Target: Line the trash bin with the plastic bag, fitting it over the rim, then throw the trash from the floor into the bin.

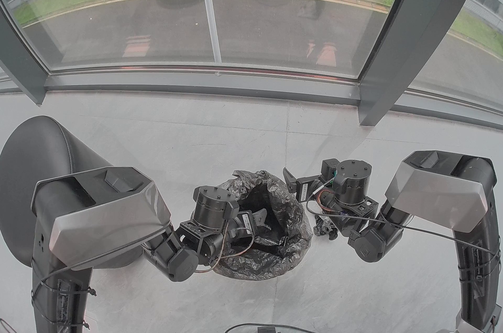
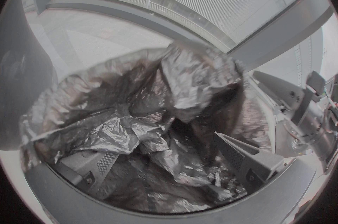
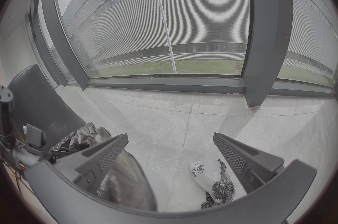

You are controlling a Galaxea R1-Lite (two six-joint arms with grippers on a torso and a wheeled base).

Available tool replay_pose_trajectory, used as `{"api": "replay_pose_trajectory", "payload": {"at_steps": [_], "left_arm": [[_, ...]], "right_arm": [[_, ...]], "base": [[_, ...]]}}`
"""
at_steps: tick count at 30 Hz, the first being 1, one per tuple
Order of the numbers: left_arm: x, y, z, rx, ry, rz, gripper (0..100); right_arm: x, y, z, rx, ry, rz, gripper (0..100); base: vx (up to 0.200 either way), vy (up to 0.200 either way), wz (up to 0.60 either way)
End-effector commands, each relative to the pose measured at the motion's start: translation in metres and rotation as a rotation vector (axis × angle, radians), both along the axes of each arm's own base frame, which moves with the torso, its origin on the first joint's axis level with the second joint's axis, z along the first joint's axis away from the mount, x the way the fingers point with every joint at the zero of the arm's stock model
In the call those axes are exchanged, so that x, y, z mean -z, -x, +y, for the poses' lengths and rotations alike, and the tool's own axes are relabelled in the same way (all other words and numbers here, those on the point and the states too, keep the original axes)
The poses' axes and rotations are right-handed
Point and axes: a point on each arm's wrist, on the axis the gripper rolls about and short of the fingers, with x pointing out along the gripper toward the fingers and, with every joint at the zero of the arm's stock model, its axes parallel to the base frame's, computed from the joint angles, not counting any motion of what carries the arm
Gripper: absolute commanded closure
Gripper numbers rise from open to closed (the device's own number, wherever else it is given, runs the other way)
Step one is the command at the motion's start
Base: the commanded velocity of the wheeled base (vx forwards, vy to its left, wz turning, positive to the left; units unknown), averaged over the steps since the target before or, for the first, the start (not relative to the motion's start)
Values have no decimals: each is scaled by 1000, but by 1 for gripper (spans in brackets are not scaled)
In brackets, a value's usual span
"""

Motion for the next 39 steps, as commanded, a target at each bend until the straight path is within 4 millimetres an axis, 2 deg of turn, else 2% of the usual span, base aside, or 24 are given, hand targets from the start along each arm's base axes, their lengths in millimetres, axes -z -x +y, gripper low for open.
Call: {"api": "replay_pose_trajectory", "payload": {"at_steps": [1, 6, 12, 25, 26, 29, 30, 31, 32, 34, 35, 37, 38, 39], "left_arm": [[25, -21, 16, -57, -37, 36, 0], [33, -30, 21, -70, -57, 36, 0], [32, -27, 19, -62, -54, 37, 0], [9, -7, -8, -3, 3, 12, 0], [-9, 3, -15, 17, 38, -8, 0], [-39, 19, -18, 45, 77, -46, 0], [-43, 21, -19, 48, 81, -52, 0], [-63, 33, -17, 67, 100, -85, 0], [-67, 35, -17, 69, 105, -92, 0], [-116, 57, -3, 85, 172, -178, 0], [-128, 64, 2, 87, 189, -199, 0], [-166, 83, 22, 90, 238, -270, 0], [-171, 85, 25, 89, 243, -281, 0], [-191, 93, 46, 72, 242, -323, 0]], "right_arm": [[4, -2, 1, -1, 2, 4, 0], [4, -1, 2, -4, 2, 4, 0], [4, -1, 2, -2, 1, 2, 0], [7, -1, 2, -2, 7, 9, 0], [11, -1, 2, -4, 23, 13, 0], [17, -3, 2, -3, 35, 22, 0], [18, -3, 2, -3, 35, 22, 0], [20, -6, 3, -1, 37, 20, 0], [20, -7, 3, 1, 37, 19, 0], [23, -11, 0, 14, 47, 19, 0], [23, -12, -2, 19, 51, 17, 0], [25, -15, -6, 32, 60, 18, 0], [25, -15, -6, 32, 60, 18, 0], [25, -16, -7, 41, 59, 15, 0]], "base": [[0, 0, 0], [0, 0, 0], [0, 0, 0], [0, 0, 0], [0, 0, 0], [0, 0, 0], [0, 0, 0], [0, 0, 0], [0, 0, 0], [0, 0, 0], [0, 0, 0], [0, 0, 0], [0, 0, 0], [0, 0, 0]]}}
